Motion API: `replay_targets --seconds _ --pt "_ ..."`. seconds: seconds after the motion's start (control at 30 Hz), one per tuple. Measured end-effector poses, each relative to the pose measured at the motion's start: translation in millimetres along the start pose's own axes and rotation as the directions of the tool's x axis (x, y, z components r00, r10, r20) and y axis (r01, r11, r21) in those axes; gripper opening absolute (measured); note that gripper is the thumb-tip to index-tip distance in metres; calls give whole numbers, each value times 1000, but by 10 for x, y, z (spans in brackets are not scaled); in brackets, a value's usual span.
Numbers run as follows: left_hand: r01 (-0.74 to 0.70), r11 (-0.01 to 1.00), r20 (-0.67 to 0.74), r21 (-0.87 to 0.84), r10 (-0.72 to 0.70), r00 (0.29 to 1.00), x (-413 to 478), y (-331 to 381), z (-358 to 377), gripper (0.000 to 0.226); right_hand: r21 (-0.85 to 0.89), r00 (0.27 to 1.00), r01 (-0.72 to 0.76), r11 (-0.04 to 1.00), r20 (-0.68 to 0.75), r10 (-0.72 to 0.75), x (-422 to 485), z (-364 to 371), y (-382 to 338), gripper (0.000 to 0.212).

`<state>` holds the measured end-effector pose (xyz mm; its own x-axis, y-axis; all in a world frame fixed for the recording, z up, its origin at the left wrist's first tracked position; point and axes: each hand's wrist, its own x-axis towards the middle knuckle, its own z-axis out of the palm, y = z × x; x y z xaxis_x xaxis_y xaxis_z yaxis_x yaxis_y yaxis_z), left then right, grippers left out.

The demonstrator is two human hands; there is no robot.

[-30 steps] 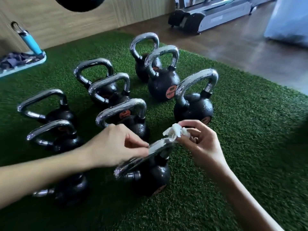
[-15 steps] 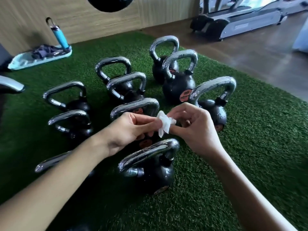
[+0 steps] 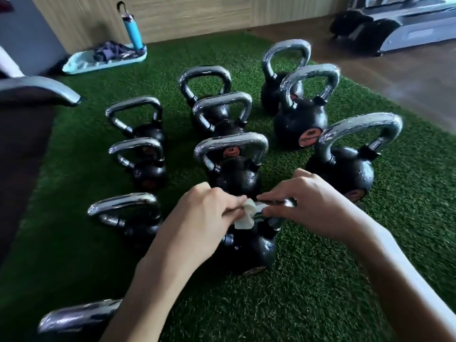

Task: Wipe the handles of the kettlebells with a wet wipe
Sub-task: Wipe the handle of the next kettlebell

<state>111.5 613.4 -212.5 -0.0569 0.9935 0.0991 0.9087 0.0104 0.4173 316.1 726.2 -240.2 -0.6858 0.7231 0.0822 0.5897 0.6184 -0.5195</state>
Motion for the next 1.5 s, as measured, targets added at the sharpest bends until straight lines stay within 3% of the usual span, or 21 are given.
replay_targets --seconds 0.2,0.3,0.43,0.57,0.77,0.93,1.07,1.2,1.3,1.4,1.5 --pt "70 992 42 -104 -66 997 -79 -161 -184 24 11 1000 -2 1000 -3 2 -14 20 21 36" --pt "98 968 -48 -231 -112 993 -243 -259 -166 27 3 1000 -14 1000 9 14 -27 -2 -7 45" --pt "85 964 -165 -251 -129 978 -291 -343 -4 29 -140 996 88 986 44 -82 34 -44 -217 45" --pt "51 942 -220 -332 -130 967 -363 -453 108 34 -180 997 75 981 -15 -79 4 -42 -109 46" --pt "7 846 -290 -533 -191 938 -290 -450 540 34 -51 993 -95 994 -76 91 -194 -151 207 47" --pt "-78 810 -412 -582 -211 886 -231 -305 847 35 29 981 -171 985 -82 173 -328 -184 321 46" --pt "29 741 -365 -671 -365 856 -331 -434 1290 37 36 975 -201 979 -92 203 -348 -166 284 44" --pt "48 751 -435 -658 -431 790 -237 -378 1469 34 -5 966 -213 977 -149 210 -341 -127 203 36" --pt "99 707 -322 -700 -436 840 15 -420 1334 33 25 946 -278 960 -170 278 -403 -28 191 21" --pt "145 681 -236 -718 -434 869 222 -381 1229 28 12 919 -360 933 -165 357 -448 109 209 45" --pt "144 697 -269 -703 -447 853 299 -214 1239 28 -5 921 -370 929 -138 365 -503 96 82 43"
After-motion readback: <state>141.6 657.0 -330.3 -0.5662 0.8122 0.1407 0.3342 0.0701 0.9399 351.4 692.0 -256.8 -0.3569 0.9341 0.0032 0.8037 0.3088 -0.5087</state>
